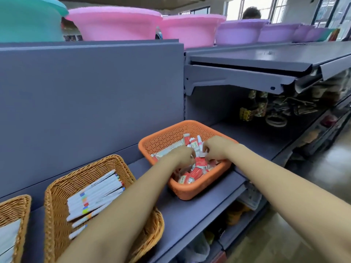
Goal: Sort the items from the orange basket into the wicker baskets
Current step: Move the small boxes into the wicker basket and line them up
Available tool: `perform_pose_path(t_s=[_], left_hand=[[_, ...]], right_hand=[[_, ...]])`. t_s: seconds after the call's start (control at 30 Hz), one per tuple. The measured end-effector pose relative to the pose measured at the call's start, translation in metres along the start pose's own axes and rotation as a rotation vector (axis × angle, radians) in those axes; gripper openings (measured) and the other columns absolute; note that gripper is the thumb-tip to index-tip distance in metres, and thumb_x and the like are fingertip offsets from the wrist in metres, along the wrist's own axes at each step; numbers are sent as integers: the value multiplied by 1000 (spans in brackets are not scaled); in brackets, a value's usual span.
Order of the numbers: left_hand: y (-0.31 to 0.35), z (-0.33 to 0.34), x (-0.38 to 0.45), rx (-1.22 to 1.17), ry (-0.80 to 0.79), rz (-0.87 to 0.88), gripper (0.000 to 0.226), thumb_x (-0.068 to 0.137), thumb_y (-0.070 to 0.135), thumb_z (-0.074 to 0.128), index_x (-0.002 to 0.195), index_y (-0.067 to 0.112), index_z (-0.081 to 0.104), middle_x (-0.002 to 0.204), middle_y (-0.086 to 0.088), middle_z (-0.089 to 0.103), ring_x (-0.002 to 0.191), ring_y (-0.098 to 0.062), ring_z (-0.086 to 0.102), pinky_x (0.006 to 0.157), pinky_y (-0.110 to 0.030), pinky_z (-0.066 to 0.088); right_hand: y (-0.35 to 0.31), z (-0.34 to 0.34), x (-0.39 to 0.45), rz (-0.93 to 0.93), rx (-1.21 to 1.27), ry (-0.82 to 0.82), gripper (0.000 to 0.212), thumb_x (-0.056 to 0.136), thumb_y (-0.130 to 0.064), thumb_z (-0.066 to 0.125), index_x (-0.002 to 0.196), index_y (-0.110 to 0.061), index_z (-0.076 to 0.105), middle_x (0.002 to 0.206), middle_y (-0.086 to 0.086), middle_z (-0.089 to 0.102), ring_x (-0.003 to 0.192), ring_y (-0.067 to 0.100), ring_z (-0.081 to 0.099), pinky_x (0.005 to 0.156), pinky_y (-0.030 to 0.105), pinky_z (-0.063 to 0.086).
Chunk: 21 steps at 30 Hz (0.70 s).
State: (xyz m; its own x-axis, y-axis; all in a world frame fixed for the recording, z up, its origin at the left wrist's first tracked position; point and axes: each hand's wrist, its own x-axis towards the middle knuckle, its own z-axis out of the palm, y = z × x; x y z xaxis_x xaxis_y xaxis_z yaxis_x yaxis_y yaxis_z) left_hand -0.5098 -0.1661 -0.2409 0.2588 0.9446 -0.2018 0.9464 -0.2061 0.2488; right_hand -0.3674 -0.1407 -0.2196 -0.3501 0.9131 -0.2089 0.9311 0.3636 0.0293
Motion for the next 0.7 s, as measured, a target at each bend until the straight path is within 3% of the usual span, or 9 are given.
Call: perform_pose_path(t_s=[0.1,0.2,0.4,0.5,0.57,0.6,0.7], left_hand=[[5,-1,3,-70,-20,-53,36,94,10,42,129,15,49,123,-9,56,103,-27,56,63,-30,46],[7,-1,4,-104,-41,-117,35,94,10,43,129,14,46,115,-10,54,90,-24,54,59,-32,52],[3,4,6,-161,-64,-192,34,96,17,49,130,20,44,121,-8,50,90,-27,60,68,-44,60],[5,3,4,-120,-43,-151,36,97,17,50,133,18,47,123,-6,53,88,-23,57,62,-24,57],[5,4,4,-57,-15,-107,35,97,18,50,132,15,50,122,-5,56,94,-23,57,50,-6,43],[3,5,4,-38,6,-99,35,96,19,51,131,14,52,121,-4,57,99,-23,57,51,-8,40],[-2,7,-1,-7,84,-113,37,89,20,58,126,14,56,118,-4,62,102,-23,59,79,-28,47]], right_hand=[[2,4,11,-56,-23,-5,33,80,-28,65,112,-18,64,107,2,67,93,22,61,82,35,52],[3,12,23,-94,-18,50,31,84,-34,58,112,-21,60,108,1,65,97,23,59,76,33,50],[-1,24,30,-121,-28,195,31,91,-41,49,110,-18,58,109,4,63,101,25,58,70,30,40],[-3,24,29,-132,-17,205,32,91,-39,49,111,-16,58,110,5,62,102,26,59,71,30,40],[-3,24,29,-137,-11,208,31,91,-38,49,111,-15,58,107,5,62,100,26,59,69,29,40],[-3,23,28,-142,3,210,31,90,-37,49,110,-15,58,107,5,62,98,25,59,67,28,39],[2,18,27,-165,148,200,31,88,-34,50,111,-16,58,108,7,63,94,25,57,67,29,41]])
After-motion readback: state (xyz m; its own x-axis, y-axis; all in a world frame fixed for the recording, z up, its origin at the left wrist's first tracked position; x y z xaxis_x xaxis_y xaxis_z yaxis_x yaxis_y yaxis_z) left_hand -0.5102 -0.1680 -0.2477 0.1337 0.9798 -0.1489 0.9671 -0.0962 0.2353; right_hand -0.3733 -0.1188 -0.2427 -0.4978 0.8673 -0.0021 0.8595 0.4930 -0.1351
